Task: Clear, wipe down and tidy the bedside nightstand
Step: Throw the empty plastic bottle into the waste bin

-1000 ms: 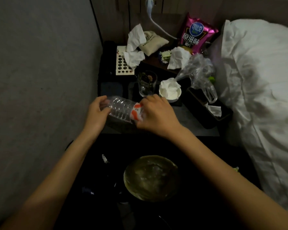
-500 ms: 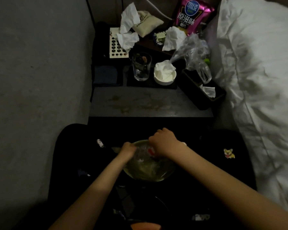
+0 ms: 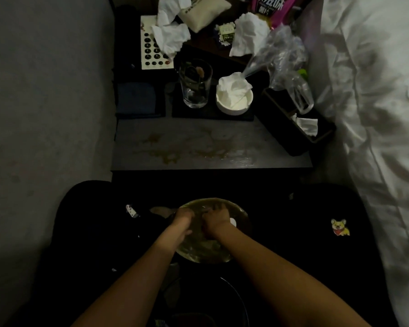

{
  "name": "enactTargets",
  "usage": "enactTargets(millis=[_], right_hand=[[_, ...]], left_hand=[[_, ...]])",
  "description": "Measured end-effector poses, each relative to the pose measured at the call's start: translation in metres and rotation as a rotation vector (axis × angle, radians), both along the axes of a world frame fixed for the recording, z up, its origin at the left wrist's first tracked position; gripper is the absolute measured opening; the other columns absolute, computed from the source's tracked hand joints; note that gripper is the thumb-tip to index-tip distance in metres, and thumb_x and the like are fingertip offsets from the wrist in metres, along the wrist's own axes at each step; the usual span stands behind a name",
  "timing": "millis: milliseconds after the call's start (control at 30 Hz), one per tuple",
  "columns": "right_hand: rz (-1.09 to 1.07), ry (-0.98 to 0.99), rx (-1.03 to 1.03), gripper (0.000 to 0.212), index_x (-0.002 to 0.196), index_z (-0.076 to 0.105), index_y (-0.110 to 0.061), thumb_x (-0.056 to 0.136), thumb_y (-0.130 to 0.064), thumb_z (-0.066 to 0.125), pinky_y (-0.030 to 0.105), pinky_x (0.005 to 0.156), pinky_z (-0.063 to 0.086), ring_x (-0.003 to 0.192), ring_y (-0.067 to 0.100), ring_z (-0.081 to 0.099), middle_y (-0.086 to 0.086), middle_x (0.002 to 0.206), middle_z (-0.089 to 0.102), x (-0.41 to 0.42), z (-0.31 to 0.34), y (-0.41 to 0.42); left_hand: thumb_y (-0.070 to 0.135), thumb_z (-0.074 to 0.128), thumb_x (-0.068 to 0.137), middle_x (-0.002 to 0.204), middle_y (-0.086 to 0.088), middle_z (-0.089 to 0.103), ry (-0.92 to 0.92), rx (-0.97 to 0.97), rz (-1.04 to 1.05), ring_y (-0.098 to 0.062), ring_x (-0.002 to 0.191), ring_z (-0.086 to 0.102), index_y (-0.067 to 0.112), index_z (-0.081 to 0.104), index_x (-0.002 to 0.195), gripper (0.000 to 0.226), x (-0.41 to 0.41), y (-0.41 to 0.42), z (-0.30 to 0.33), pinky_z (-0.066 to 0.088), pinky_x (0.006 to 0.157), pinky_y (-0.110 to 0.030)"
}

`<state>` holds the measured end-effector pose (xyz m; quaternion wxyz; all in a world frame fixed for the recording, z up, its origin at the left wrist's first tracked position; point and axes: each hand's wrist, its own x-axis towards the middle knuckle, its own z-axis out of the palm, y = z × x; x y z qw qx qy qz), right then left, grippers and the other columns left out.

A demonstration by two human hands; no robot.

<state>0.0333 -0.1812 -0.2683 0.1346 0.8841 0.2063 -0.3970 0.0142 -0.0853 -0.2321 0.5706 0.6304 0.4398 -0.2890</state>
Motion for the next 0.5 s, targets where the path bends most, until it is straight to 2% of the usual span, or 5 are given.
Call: enactTargets(millis=[167,300,367,433,500], right_hand=[[-0.026,0.051,0.045,0.057,0.147,0.041,-0.019,0.095,-0.039,0.054,0.047,0.118,0.014,0.145,0.029,0.027,0.01,0.154,0.039,0.005,-0.005,0.0],[-0.172,0.096,0.182,0.053,0.143,0.046,-0.021,0.094,-0.041,0.055,0.044,0.114,0.027,0.14,0.029,0.039,0.011,0.15,0.044,0.017,0.021,0.004],[-0.24,0.15,0.256,0.052,0.142,0.046,-0.023,0.094,-0.039,0.056,0.042,0.108,0.036,0.134,0.03,0.047,0.011,0.146,0.049,0.027,0.046,0.008],[-0.277,0.171,0.311,0.05,0.142,0.044,-0.02,0.095,-0.033,0.056,0.043,0.103,0.04,0.13,0.033,0.05,0.013,0.143,0.05,0.039,0.079,0.009],[-0.305,0.128,0.382,0.043,0.135,0.05,-0.016,0.095,-0.032,0.056,0.044,0.098,0.044,0.123,0.034,0.054,0.014,0.136,0.053,0.05,0.119,0.005]], left_hand=[[0.012,0.036,0.102,0.083,-0.006,0.049,-0.005,-0.039,0.006,-0.021,0.093,0.047,0.009,0.047,0.105,0.012,0.003,-0.002,-0.004,0.038,0.082,-0.033],[0.014,0.039,0.102,0.105,-0.013,0.057,0.035,-0.03,-0.073,-0.028,0.103,0.054,0.008,0.053,0.115,0.02,0.019,-0.005,0.008,0.044,0.082,-0.038],[0.013,0.04,0.102,0.096,-0.018,0.059,-0.032,0.067,-0.214,-0.031,0.101,0.058,0.002,0.059,0.103,0.022,0.03,-0.002,0.018,0.043,0.077,-0.034],[0.01,0.04,0.1,0.081,-0.017,0.056,-0.179,0.146,-0.362,-0.026,0.086,0.056,0.004,0.058,0.082,0.026,0.038,0.006,0.033,0.038,0.072,-0.031],[0.01,0.042,0.099,0.076,-0.015,0.055,-0.288,0.174,-0.462,-0.022,0.076,0.054,0.008,0.057,0.076,0.028,0.043,0.016,0.057,0.039,0.069,-0.03]])
